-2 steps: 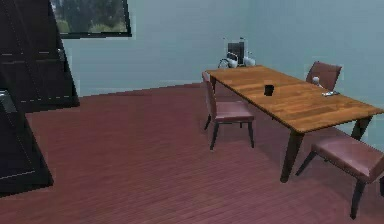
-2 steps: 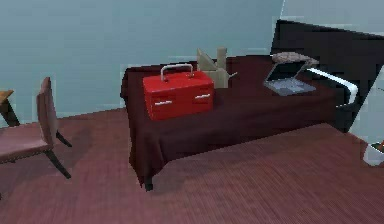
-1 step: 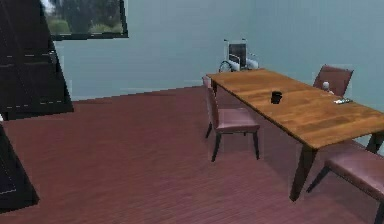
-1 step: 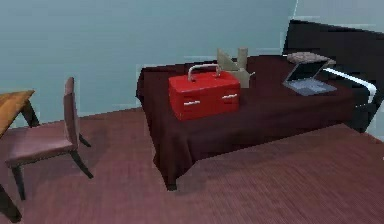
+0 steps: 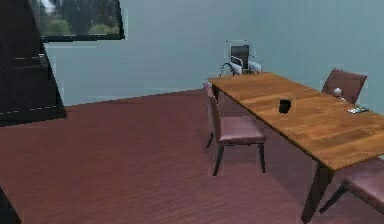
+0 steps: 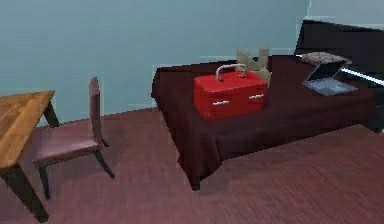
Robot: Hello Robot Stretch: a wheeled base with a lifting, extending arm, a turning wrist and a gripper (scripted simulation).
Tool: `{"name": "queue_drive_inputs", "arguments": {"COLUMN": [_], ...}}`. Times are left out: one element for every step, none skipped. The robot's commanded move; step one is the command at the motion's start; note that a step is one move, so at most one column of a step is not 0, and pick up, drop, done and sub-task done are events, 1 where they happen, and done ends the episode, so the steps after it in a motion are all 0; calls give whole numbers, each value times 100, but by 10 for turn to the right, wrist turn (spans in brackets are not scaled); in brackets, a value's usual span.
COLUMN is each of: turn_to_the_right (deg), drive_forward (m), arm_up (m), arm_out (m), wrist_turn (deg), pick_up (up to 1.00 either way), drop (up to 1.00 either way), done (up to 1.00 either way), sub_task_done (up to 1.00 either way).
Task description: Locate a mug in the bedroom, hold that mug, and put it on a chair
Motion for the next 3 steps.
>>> {"name": "queue_drive_inputs", "arguments": {"turn_to_the_right": [330, 0, -450], "drive_forward": [0, 70, 0], "arm_up": [0, 0, 0], "arm_out": [0, 0, 0], "wrist_turn": [0, 0, 0], "pick_up": [0, 0, 0], "drop": [0, 0, 0], "done": [0, 0, 0], "sub_task_done": [0, 0, 0]}}
